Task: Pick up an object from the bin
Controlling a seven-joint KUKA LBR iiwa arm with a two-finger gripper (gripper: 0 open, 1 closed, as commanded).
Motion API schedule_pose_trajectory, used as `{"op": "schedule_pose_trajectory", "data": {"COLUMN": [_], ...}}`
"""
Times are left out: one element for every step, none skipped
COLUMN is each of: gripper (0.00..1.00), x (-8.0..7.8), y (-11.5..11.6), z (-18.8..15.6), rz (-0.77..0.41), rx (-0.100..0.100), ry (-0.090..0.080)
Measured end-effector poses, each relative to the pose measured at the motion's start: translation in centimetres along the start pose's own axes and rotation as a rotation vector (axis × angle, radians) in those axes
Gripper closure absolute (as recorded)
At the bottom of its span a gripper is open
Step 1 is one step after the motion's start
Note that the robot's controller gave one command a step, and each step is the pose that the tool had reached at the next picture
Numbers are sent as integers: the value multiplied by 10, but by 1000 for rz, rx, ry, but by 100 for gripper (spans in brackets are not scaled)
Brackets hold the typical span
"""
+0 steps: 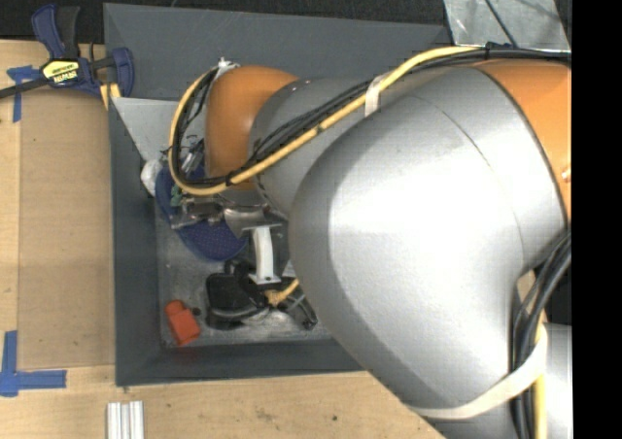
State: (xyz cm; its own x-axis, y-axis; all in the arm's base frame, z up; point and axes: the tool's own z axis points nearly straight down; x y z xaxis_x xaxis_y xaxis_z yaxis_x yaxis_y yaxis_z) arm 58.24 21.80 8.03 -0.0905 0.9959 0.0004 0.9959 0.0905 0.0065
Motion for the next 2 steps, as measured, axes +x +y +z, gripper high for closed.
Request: {"op": "schedule_pose_trajectory", "data": {"gripper": [100, 100], "x": [0, -1], "y": [1, 3], "z": [-50, -104], "rz": [-5, -9], "rx": [5, 2], "ry": [1, 1]}}
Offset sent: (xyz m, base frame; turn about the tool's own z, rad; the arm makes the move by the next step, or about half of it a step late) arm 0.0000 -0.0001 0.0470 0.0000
